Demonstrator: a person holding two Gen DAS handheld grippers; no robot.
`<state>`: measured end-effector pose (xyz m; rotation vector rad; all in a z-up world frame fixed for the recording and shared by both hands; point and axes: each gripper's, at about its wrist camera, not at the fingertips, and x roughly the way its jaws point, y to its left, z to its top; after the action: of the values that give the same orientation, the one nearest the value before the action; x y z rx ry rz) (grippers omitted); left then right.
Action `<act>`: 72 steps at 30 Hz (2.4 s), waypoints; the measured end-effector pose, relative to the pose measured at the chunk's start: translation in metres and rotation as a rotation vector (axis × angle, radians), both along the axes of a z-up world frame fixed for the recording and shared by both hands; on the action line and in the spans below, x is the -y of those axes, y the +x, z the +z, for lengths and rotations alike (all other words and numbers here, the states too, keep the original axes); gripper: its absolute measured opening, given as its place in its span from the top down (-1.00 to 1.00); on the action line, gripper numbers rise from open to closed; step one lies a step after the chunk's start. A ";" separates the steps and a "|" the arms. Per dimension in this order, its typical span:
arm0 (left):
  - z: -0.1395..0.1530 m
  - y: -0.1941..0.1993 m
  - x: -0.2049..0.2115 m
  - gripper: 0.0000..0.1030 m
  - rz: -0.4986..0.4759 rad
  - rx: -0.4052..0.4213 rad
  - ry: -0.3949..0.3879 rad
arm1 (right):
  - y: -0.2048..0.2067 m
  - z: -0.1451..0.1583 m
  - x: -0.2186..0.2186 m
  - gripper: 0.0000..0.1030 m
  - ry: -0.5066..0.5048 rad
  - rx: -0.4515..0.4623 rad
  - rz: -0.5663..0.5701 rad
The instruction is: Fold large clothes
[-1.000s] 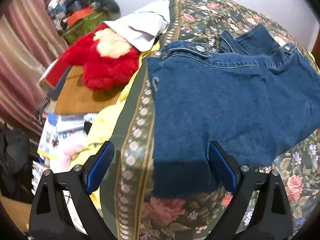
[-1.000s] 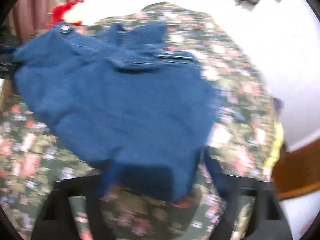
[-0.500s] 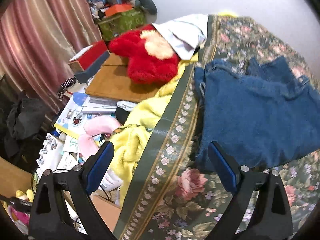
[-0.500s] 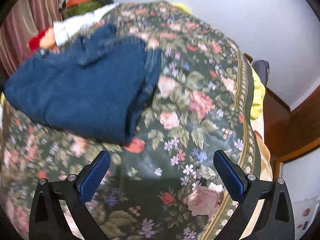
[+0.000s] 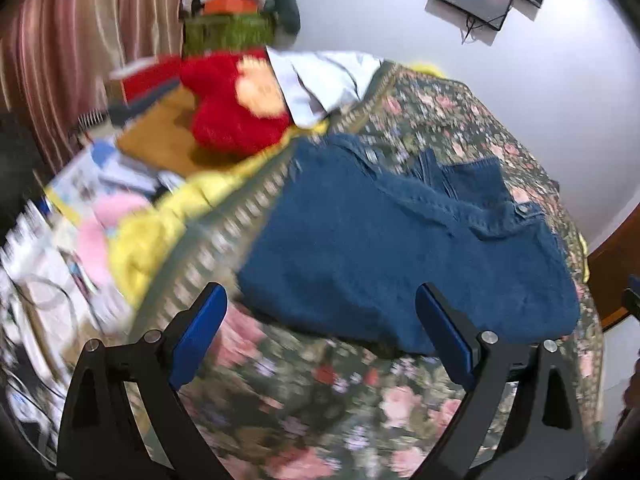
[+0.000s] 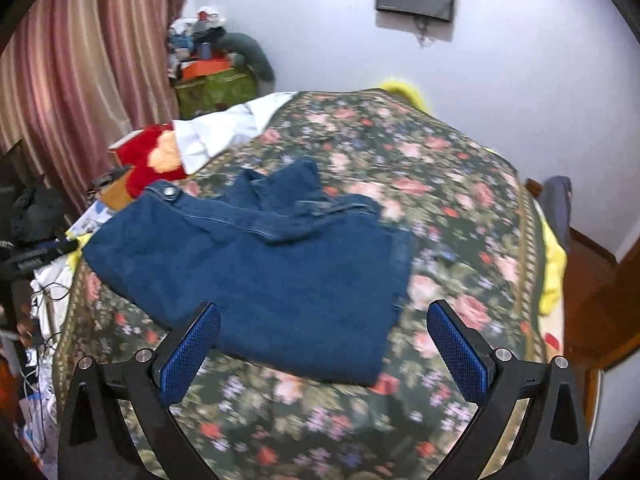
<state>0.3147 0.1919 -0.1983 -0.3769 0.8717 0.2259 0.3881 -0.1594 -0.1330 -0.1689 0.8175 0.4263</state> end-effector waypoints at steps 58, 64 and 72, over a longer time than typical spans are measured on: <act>0.018 0.025 0.029 0.62 0.055 0.149 0.090 | 0.066 -0.146 -0.170 -1.00 -0.020 -0.446 0.204; 0.027 0.034 0.059 0.63 -0.009 0.162 0.258 | 0.065 -0.162 -0.189 -1.00 -0.073 -0.468 0.250; 0.062 0.062 0.116 0.68 -0.107 0.244 0.346 | 0.070 -0.100 -0.092 -0.99 0.080 -0.423 0.160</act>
<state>0.3767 0.0762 -0.1361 -0.0323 0.5954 0.2219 0.4580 -0.0679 -0.2330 -0.0699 1.2045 0.6570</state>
